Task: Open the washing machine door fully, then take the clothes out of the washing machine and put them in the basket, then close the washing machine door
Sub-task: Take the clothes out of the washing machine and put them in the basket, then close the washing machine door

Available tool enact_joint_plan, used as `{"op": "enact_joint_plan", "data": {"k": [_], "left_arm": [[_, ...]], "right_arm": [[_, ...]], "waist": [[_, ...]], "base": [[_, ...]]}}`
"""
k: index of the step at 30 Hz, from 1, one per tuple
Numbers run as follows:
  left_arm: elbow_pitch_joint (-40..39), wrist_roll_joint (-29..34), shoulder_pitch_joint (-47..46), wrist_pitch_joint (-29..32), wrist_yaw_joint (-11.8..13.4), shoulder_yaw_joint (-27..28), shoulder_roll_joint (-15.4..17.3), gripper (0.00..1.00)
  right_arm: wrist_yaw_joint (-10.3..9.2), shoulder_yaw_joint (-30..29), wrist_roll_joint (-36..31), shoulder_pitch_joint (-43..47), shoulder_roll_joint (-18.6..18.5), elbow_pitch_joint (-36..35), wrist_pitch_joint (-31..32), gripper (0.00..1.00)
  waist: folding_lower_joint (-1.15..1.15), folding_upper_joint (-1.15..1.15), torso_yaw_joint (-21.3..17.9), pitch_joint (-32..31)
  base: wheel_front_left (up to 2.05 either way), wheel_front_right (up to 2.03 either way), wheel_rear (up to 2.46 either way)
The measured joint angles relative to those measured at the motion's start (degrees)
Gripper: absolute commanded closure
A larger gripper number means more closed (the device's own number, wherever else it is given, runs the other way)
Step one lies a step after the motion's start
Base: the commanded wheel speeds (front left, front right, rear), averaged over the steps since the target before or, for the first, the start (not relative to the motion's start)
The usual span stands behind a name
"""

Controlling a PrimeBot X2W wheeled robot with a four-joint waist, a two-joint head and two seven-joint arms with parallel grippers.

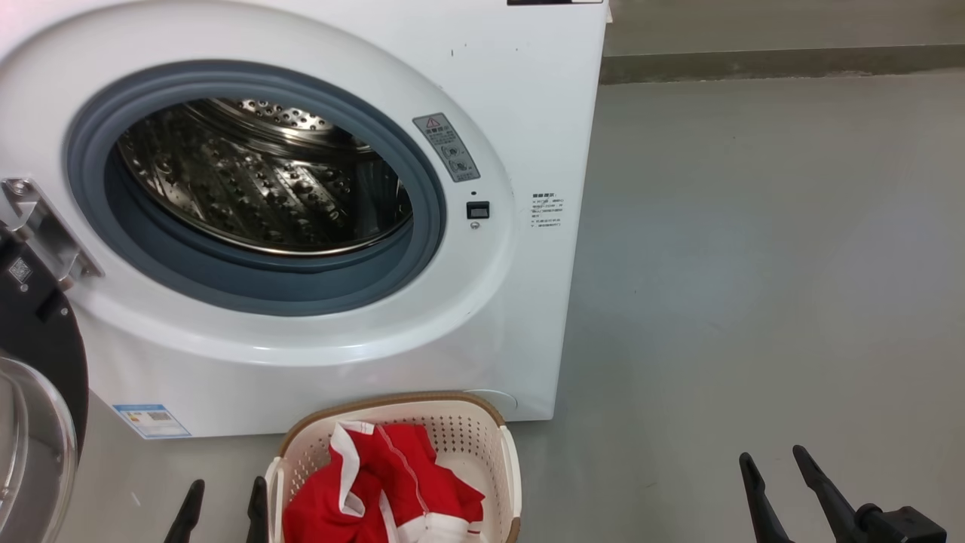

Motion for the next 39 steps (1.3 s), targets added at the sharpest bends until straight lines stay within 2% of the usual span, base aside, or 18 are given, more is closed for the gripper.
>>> {"op": "enact_joint_plan", "data": {"k": [16,31,39], "left_arm": [[-0.1,0.1,0.0,0.0,0.5,-0.1,0.0,0.0],[-0.1,0.1,0.0,0.0,1.0,-0.1,0.0,0.0],[0.0,0.1,0.0,0.0,1.0,-0.2,0.0,0.0]], "right_arm": [[-0.01,-0.1,0.0,1.0,0.0,0.0,0.0,0.0],[0.0,-0.2,0.0,1.0,0.0,0.0,0.0,0.0],[-0.01,-0.2,0.0,1.0,0.0,0.0,0.0,0.0]], "waist": [[0.0,0.0,0.2,0.1],[0.0,0.0,0.2,0.3],[0.0,0.0,0.3,0.4]], "base": [[-0.08,0.08,0.0],[-1.13,1.13,0.0],[-0.46,0.46,0.0]]}}
